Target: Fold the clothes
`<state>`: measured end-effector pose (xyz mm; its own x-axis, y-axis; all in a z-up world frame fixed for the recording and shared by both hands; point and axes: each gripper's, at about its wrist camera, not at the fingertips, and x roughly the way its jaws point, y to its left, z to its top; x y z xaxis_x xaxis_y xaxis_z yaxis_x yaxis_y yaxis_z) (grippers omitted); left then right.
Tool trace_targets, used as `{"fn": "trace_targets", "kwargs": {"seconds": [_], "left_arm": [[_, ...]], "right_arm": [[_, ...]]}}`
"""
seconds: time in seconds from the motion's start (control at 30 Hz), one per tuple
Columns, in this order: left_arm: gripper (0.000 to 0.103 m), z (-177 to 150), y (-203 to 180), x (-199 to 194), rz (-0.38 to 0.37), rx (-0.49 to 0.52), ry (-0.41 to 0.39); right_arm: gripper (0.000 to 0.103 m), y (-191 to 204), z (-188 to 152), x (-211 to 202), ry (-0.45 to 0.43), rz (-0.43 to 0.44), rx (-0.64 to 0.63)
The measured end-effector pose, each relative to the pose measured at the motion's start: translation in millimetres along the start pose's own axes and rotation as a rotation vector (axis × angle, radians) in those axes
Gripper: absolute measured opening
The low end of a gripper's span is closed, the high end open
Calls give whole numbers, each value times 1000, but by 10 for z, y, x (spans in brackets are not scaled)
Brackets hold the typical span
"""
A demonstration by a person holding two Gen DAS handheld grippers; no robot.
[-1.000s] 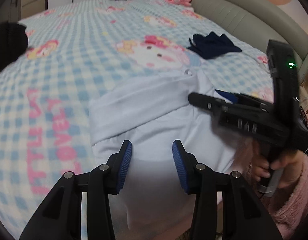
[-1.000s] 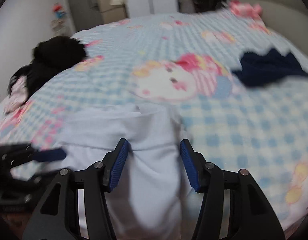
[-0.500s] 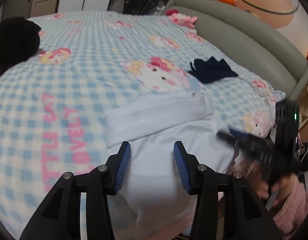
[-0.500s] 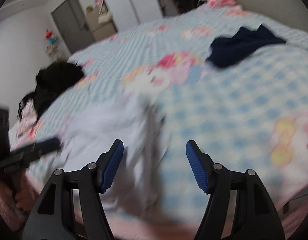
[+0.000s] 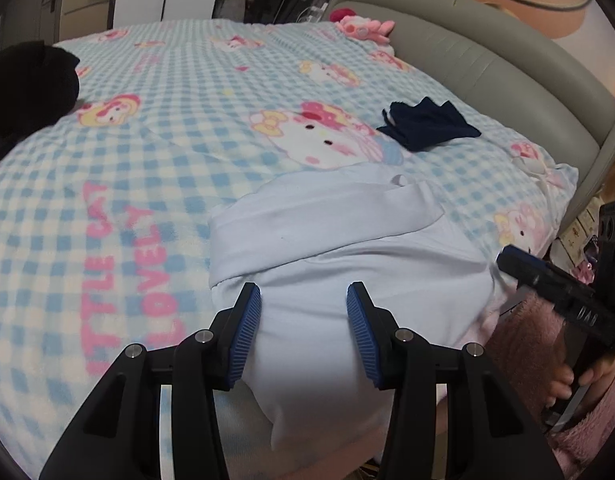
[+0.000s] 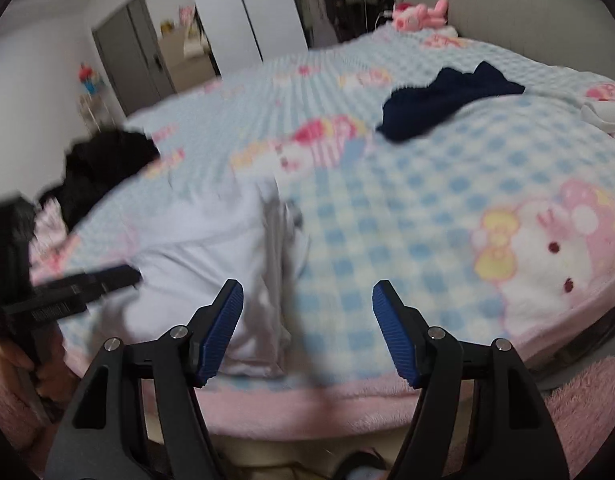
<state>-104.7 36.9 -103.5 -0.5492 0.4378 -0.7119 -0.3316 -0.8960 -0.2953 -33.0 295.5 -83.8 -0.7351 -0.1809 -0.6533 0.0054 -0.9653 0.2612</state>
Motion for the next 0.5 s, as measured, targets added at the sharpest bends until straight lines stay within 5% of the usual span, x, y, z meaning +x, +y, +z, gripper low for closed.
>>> {"fn": "trace_targets", "kwargs": {"seconds": [0.2, 0.3, 0.43, 0.5], "left_arm": [[58, -9, 33, 196, 134, 66, 89], [56, 41, 250, 73, 92, -81, 50], [56, -24, 237, -98, 20, -85, 22], [57, -88, 238, -35, 65, -48, 70]], "right_arm": [[69, -193, -67, 72, 80, 33, 100], [69, -105, -103, 148, 100, 77, 60], [69, 77, -207, 331, 161, 43, -43], [68, 86, -250, 402, 192, -8, -72]]}}
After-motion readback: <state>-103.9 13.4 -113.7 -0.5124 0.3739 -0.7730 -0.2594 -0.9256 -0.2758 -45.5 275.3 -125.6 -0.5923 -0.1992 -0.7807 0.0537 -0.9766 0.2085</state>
